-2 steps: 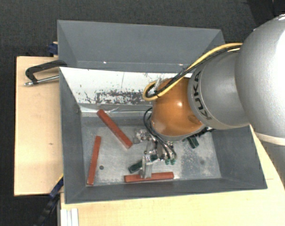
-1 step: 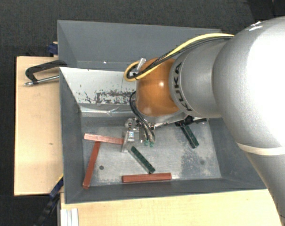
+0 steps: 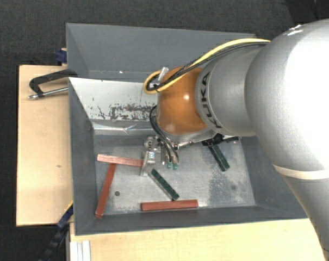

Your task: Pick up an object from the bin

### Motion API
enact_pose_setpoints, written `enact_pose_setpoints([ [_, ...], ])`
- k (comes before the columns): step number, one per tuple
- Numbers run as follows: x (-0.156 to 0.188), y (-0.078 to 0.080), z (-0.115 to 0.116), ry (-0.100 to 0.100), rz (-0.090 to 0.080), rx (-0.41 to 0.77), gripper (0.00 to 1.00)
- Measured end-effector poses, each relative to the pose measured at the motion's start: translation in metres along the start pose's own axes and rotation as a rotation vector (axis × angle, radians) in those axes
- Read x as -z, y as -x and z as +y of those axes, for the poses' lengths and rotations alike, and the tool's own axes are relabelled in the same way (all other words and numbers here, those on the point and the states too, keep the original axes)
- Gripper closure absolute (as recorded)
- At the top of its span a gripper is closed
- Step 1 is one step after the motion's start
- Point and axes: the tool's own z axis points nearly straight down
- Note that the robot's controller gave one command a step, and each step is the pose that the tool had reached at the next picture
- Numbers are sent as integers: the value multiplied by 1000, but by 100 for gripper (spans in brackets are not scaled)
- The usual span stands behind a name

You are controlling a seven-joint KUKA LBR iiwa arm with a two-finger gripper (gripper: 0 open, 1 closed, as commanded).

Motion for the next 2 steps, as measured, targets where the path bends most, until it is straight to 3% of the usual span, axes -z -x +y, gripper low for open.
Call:
enact_pose_setpoints([
  [1, 114, -33, -12, -1, 1, 31, 100],
  [2, 114, -33, -12, -1, 1, 31, 100],
])
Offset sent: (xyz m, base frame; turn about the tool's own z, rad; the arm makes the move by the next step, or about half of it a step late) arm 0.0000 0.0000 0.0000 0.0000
